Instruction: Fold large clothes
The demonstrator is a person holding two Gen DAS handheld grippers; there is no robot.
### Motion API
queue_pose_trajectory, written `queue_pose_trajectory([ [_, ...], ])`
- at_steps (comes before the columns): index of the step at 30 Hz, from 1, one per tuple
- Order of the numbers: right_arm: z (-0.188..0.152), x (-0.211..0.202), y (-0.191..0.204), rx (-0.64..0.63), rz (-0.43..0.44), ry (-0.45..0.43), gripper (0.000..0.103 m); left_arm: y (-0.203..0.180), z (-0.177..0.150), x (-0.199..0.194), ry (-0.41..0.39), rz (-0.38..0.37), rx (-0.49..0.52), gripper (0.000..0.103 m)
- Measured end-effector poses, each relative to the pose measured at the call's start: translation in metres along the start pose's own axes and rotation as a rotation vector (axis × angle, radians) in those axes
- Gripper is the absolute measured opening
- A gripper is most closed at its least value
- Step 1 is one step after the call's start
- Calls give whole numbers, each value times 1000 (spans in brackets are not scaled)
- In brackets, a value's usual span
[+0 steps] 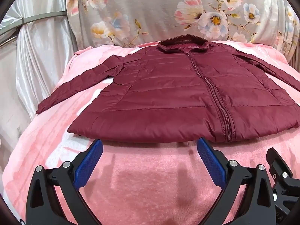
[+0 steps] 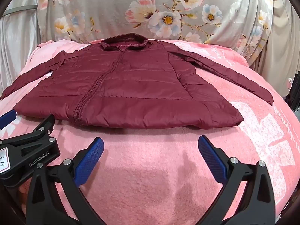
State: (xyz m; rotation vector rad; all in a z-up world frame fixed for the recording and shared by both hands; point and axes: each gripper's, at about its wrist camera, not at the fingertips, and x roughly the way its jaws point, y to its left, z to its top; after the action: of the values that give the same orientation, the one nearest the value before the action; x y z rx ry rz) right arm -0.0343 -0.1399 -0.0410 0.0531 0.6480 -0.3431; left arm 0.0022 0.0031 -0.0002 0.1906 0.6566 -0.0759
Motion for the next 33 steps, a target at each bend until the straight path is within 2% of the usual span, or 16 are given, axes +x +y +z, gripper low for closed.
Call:
queue_pose_trajectory([
  [1, 0, 0, 0, 0, 0, -2, 98, -4, -1, -2, -17, 29, 30, 98],
  [8, -1, -2, 1, -4, -6, -17, 98, -10, -1, -6, -18, 36, 16, 98],
  [9, -2, -2, 0, -5, -5, -18, 98, -5, -1, 0, -13, 8, 21, 98],
  [14, -1, -2, 1, -1, -5, -17, 98, -1, 0, -2, -14, 0, 21, 98],
  [33, -3, -4, 1, -7, -5, -20, 98, -2, 4, 5, -10, -3, 26, 98],
])
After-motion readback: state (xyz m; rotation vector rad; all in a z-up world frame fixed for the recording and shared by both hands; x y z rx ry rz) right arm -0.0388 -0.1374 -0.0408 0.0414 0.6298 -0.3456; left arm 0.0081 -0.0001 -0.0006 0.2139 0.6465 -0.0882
